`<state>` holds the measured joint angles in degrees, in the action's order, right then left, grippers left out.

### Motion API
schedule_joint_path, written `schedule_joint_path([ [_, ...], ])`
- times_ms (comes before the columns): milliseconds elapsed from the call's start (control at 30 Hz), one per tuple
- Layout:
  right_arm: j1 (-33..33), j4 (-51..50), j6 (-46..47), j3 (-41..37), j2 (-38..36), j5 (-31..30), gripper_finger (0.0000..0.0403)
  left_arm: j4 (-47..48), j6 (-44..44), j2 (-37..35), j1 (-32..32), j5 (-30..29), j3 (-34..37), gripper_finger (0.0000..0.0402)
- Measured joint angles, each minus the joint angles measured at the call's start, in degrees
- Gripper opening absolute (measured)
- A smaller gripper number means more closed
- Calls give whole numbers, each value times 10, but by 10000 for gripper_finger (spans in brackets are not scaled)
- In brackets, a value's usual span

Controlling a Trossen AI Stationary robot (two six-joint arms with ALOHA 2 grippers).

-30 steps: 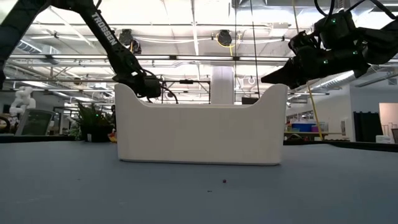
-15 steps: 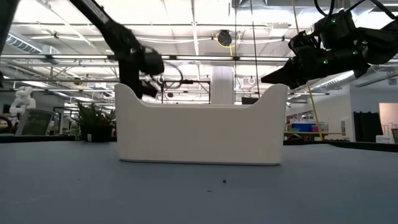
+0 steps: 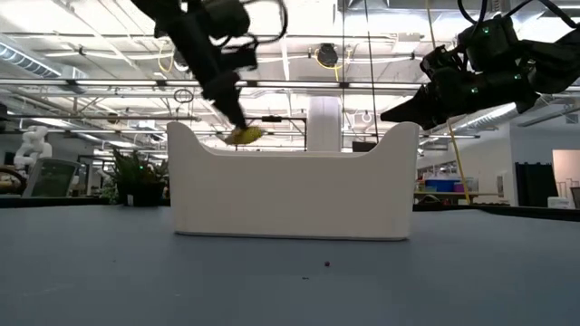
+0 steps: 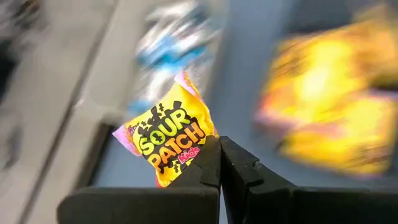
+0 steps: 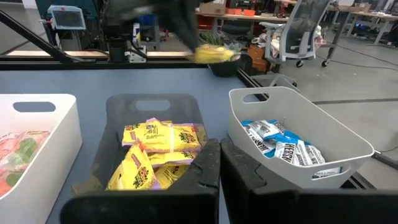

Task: Sort candy
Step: Put the yellow candy into the black bin

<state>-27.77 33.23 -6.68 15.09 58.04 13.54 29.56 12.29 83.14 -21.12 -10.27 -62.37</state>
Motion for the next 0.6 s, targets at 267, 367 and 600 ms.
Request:
schedule_joint_path([
  [267, 0, -1, 0, 0, 0, 0, 0, -102, -41, 47, 83, 147, 1, 0],
  [367, 0, -1, 0, 0, 0, 0, 0, -113, -45, 76, 107, 147, 1, 0],
  [600, 0, -1, 0, 0, 0, 0, 0, -139, -45, 139, 144, 147, 1, 0],
])
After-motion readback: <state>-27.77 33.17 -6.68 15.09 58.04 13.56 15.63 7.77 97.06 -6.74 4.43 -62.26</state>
